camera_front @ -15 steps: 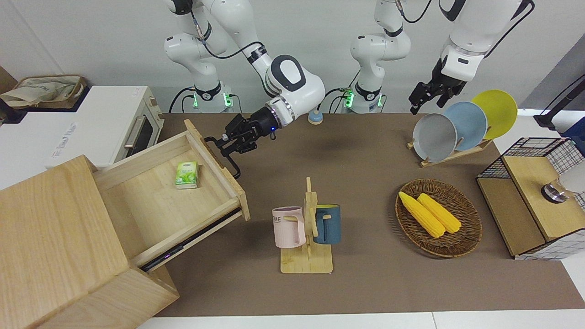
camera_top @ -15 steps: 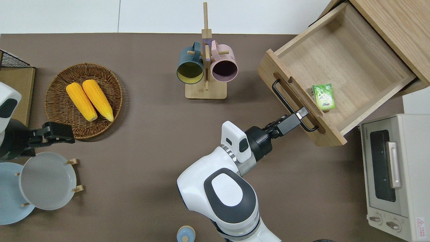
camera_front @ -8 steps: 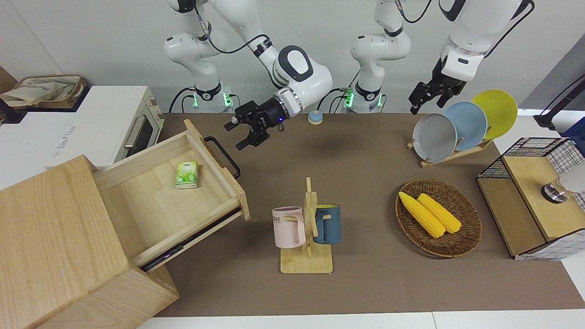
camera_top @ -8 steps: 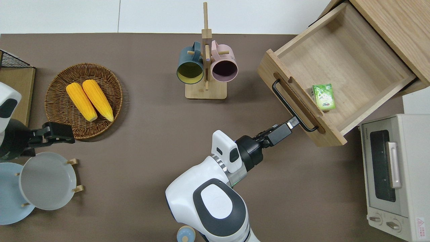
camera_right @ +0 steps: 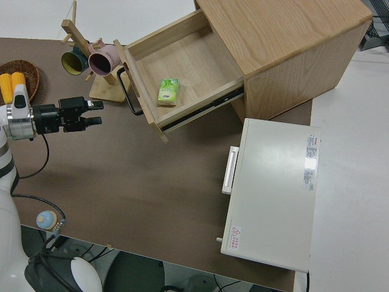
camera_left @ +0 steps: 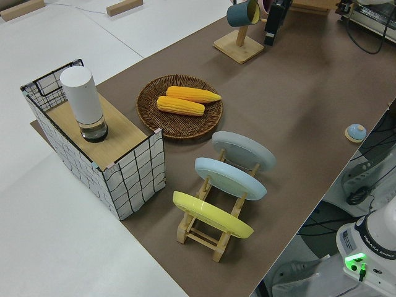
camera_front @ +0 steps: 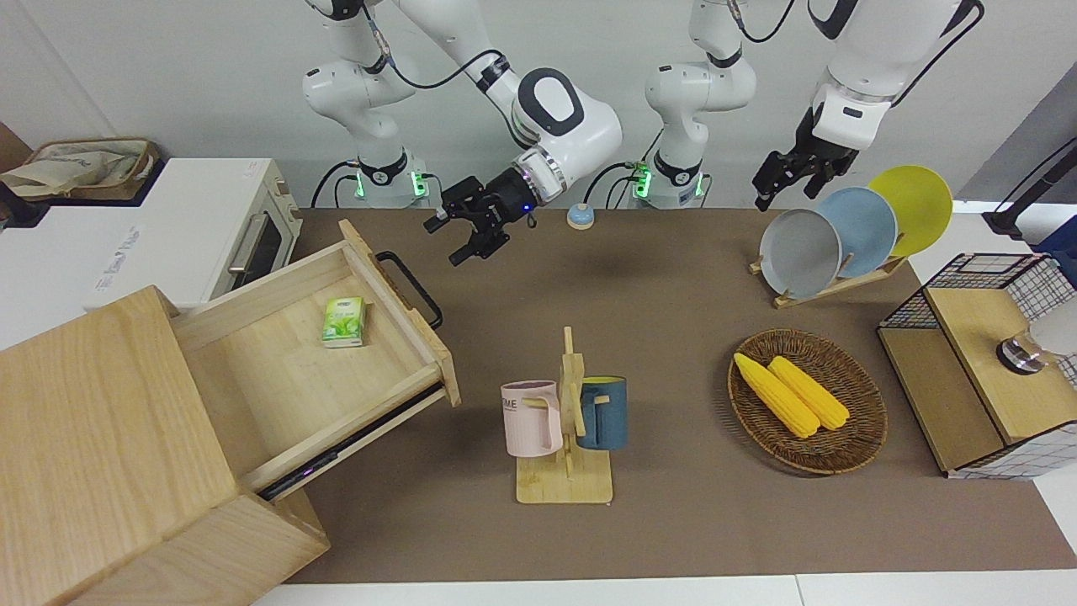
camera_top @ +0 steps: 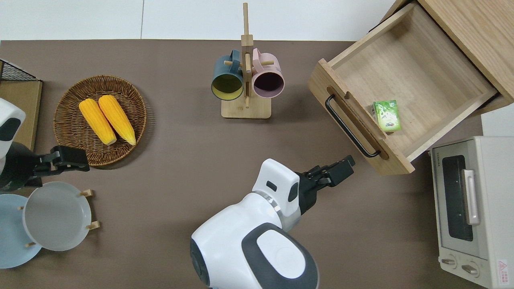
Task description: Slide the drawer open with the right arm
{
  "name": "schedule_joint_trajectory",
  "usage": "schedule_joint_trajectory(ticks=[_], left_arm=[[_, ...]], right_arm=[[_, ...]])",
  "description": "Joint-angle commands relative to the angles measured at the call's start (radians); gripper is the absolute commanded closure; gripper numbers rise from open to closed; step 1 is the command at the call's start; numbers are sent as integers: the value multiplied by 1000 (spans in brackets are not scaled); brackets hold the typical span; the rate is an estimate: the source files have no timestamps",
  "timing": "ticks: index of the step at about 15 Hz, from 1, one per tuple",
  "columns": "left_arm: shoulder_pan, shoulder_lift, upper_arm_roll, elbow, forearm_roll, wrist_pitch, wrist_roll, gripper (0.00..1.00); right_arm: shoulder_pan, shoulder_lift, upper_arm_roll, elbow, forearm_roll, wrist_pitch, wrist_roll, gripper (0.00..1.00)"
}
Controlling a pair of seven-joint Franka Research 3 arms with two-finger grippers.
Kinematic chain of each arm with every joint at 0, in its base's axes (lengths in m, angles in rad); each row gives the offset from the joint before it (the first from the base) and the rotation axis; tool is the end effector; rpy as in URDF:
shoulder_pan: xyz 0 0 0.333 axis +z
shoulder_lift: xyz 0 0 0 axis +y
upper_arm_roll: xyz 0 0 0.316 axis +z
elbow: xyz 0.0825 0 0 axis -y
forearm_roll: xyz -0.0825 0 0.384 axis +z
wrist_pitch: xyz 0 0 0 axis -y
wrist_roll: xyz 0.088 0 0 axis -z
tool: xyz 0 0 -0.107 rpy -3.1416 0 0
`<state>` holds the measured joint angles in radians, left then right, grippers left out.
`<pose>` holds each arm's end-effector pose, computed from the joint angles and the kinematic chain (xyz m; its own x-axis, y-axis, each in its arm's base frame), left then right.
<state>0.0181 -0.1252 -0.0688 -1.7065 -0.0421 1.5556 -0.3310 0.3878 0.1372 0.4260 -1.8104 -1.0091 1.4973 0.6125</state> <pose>0.5115 -0.0328 0.6260 0.9603 0.2766 -0.0355 0.2775 -0.9604 0.0233 0.4636 0.3355 0.4859 0.9010 0.4188 0.1133 0.1316 -0.5126 0.8485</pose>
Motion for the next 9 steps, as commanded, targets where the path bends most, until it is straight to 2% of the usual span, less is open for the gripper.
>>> schedule_joint_trajectory(ticks=[1,3,5,7,8,9], left_arm=[[-1,-8,4,4,-1,-15,9,7],[-1,-8,4,4,-1,-15,9,7],[-1,-8,4,4,-1,-15,9,7],[-1,-8,4,4,-1,-17,9,7],[-1,-8,4,4,-1,-15,9,7],[-1,-8,4,4,-1,-17,9,7]], right_arm=[[-75,-114,-56,6,229,99,-117,11],[-115,-146,-62,6,349,135,-123,11],[-183,-186,-65,6,488,138,-141,11],[-242,-235,-104,13,654,136,-236,11],[-271,-249,-124,26,737,129,-288,11],[-302,-252,-133,69,806,120,-330,11]])
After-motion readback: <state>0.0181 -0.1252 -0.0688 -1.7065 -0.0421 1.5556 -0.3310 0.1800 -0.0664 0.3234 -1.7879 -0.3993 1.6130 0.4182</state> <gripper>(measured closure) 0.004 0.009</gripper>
